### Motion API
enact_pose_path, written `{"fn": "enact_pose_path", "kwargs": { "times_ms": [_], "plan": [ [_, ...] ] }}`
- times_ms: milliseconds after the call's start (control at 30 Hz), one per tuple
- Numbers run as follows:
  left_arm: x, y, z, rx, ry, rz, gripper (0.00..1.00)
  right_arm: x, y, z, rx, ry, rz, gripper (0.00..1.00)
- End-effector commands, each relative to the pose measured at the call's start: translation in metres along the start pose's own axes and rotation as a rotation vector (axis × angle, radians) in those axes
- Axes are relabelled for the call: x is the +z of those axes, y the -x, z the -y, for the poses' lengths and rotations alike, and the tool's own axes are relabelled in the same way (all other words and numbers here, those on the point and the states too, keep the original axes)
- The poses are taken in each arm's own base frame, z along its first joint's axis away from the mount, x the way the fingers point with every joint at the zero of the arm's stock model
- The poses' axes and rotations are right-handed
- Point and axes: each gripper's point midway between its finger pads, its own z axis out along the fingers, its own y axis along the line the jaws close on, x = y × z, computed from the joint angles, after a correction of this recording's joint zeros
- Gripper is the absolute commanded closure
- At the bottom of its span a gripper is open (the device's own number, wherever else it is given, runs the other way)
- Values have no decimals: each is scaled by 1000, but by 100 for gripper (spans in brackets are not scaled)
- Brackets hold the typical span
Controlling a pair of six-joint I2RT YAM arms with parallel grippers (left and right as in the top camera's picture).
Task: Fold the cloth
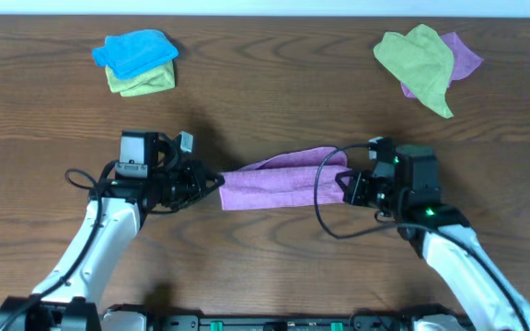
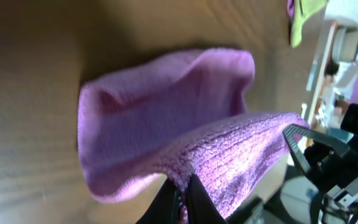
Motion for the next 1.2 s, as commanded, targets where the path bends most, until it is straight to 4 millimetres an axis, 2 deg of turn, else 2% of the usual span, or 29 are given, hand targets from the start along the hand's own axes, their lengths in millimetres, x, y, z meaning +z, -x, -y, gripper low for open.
{"fn": "enact_pose_path", "kwargs": {
  "times_ms": [0, 367, 600, 767, 800, 867, 933, 967, 1033, 1067, 1167],
  "plan": [
    [4, 21, -24, -31, 101, 78, 94, 8, 15, 25, -8, -112, 52, 99],
    [38, 48, -43, -45, 74, 109, 94, 31, 29, 46, -44, -168, 101, 99],
    [50, 56, -51, -57, 68, 121, 94, 45, 28, 58, -43, -188, 97, 99],
    [57, 56, -58, -63, 80, 114, 94, 46, 30, 63, -57, -214, 109, 97],
    [58, 56, -59, -65, 80, 113, 94, 46, 31, 63, -60, -216, 113, 94],
    [59, 56, -62, -66, 88, 115, 94, 45, 33, 63, -62, -215, 120, 77],
    [59, 57, -62, -64, 91, 117, 88, 45, 34, 62, -65, -212, 127, 65],
    [59, 57, -62, -63, 90, 118, 81, 45, 35, 61, -66, -210, 130, 57],
    [57, 59, -60, -63, 82, 121, 77, 45, 36, 58, -68, -195, 130, 43],
    [56, 61, -57, -52, 68, 118, 73, 45, 36, 54, -70, -177, 128, 38],
    [54, 67, -43, -5, 23, 108, 55, 41, 40, 44, -68, -139, 139, 35]
  ]
}}
